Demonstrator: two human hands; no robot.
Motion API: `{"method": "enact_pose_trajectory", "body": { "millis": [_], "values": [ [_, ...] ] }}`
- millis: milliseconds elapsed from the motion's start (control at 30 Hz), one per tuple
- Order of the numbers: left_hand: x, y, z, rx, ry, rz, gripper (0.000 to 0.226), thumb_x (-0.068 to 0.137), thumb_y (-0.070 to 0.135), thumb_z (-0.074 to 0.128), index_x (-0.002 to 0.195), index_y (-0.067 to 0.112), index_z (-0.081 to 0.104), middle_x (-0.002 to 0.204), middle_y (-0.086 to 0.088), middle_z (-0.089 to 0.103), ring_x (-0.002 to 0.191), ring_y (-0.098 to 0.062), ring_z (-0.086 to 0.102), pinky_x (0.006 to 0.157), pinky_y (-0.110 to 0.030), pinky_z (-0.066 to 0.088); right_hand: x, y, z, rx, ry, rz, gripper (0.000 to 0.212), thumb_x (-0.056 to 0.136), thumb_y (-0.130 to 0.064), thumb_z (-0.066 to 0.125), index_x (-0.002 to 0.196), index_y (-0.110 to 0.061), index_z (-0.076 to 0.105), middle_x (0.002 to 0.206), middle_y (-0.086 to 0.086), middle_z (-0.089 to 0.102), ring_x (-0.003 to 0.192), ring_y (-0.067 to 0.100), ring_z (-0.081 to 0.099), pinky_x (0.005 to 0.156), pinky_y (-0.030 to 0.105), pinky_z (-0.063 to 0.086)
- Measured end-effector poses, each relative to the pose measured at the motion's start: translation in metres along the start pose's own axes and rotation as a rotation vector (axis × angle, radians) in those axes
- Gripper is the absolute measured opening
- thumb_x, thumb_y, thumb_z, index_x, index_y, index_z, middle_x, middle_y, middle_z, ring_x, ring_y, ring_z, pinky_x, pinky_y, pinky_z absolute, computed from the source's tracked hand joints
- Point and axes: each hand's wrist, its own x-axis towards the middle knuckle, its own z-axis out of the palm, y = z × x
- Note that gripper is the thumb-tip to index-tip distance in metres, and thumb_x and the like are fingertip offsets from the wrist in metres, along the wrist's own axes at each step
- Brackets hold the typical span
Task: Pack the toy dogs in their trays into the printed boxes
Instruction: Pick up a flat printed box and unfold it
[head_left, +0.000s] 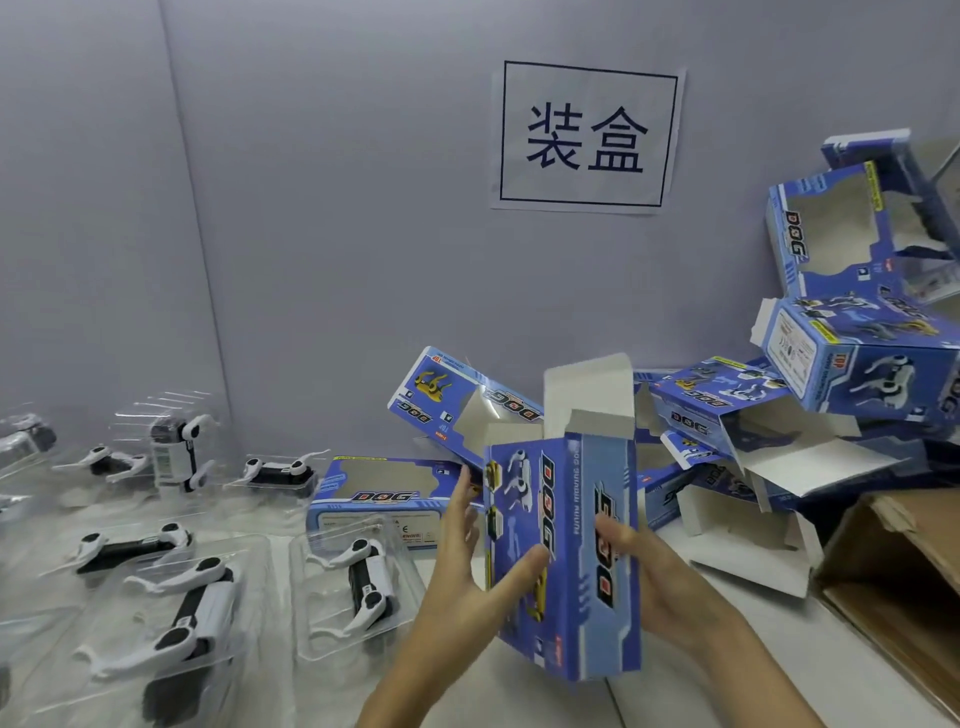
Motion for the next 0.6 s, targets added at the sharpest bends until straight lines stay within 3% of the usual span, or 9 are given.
{"method": "enact_pose_trajectory", "body": {
  "millis": [67, 133, 167, 267, 333, 400, 500, 567, 600],
  "values": [
    [0.000, -0.003, 0.004, -0.101, -0.052, -0.040, 0.112, 0.062, 0.071, 0.088, 0.145, 0.073, 0.013, 0.146, 0.039, 0.040, 0.125, 0.017, 0.054, 0.096, -0.014, 0.052, -0.003, 0.001, -0.008, 0.026, -0.037, 0.019, 0.085, 0.073, -0.045, 0.094, 0.144, -0.012, 0.060, 0.141, 0.026, 0.063, 0.125, 0.045, 0.065, 0.093, 0.049, 0.059],
    [0.002, -0.004, 0.007, -0.131, -0.042, -0.015, 0.109, 0.070, 0.056, 0.092, 0.146, 0.075, 0.015, 0.154, 0.026, 0.047, 0.132, -0.002, 0.058, 0.110, -0.038, 0.052, -0.003, 0.001, -0.012, -0.008, -0.072, 0.013, 0.082, 0.081, -0.041, 0.089, 0.150, -0.015, 0.053, 0.148, 0.024, 0.058, 0.133, 0.045, 0.059, 0.099, 0.052, 0.056],
    [0.003, -0.004, 0.006, -0.126, -0.020, 0.023, 0.108, 0.075, 0.046, 0.092, 0.148, 0.073, 0.018, 0.154, 0.022, 0.049, 0.133, -0.008, 0.059, 0.110, -0.043, 0.052, -0.003, 0.000, -0.013, -0.041, -0.080, -0.005, 0.079, 0.086, -0.039, 0.085, 0.153, -0.018, 0.049, 0.149, 0.022, 0.057, 0.135, 0.044, 0.057, 0.102, 0.052, 0.055],
    [0.006, -0.006, 0.006, -0.053, 0.077, 0.139, 0.118, 0.074, 0.026, 0.095, 0.152, 0.068, 0.017, 0.147, 0.025, 0.054, 0.131, -0.009, 0.061, 0.101, -0.035, 0.057, 0.000, -0.010, -0.011, -0.151, -0.016, -0.111, 0.079, 0.097, -0.031, 0.072, 0.162, -0.043, 0.028, 0.151, 0.012, 0.058, 0.137, 0.039, 0.057, 0.104, 0.049, 0.054],
    [0.006, -0.007, 0.009, 0.016, 0.154, 0.179, 0.129, 0.063, 0.032, 0.101, 0.156, 0.062, 0.017, 0.147, 0.021, 0.054, 0.132, -0.010, 0.060, 0.102, -0.038, 0.056, 0.003, -0.015, 0.000, -0.263, 0.072, -0.249, 0.076, 0.098, -0.038, 0.069, 0.158, -0.057, 0.026, 0.149, 0.004, 0.059, 0.137, 0.034, 0.058, 0.105, 0.051, 0.054],
    [0.005, -0.010, 0.016, 0.099, 0.203, 0.208, 0.127, 0.055, 0.047, 0.103, 0.156, 0.053, 0.026, 0.148, 0.013, 0.051, 0.134, -0.011, 0.057, 0.106, -0.043, 0.054, 0.008, -0.010, 0.013, -0.433, 0.217, -0.389, 0.074, 0.093, -0.055, 0.067, 0.156, -0.059, 0.029, 0.151, -0.003, 0.056, 0.142, 0.027, 0.053, 0.115, 0.054, 0.047],
    [0.003, -0.013, 0.020, 0.156, 0.216, 0.234, 0.125, 0.054, 0.057, 0.100, 0.156, 0.054, 0.027, 0.143, 0.019, 0.042, 0.137, -0.006, 0.050, 0.105, -0.029, 0.053, 0.018, 0.011, 0.030, -0.551, 0.339, -0.563, 0.069, 0.095, -0.058, 0.063, 0.156, -0.055, 0.032, 0.163, -0.018, 0.041, 0.154, 0.013, 0.034, 0.123, 0.050, 0.035],
    [0.004, -0.014, 0.017, 0.201, 0.218, 0.261, 0.117, 0.061, 0.058, 0.095, 0.156, 0.054, 0.027, 0.143, 0.023, 0.037, 0.140, -0.001, 0.043, 0.107, -0.021, 0.047, 0.021, 0.022, 0.034, -0.520, 0.379, -0.581, 0.060, 0.097, -0.050, 0.059, 0.153, -0.054, 0.038, 0.159, -0.014, 0.049, 0.151, 0.015, 0.041, 0.119, 0.049, 0.042],
    [0.004, -0.014, 0.015, 0.200, 0.208, 0.260, 0.110, 0.066, 0.056, 0.094, 0.155, 0.053, 0.029, 0.148, 0.025, 0.036, 0.142, -0.002, 0.042, 0.110, -0.024, 0.047, 0.021, 0.025, 0.033, -0.497, 0.396, -0.579, 0.055, 0.098, -0.046, 0.058, 0.150, -0.055, 0.042, 0.152, -0.013, 0.056, 0.144, 0.015, 0.051, 0.112, 0.042, 0.050]
  ]
}}
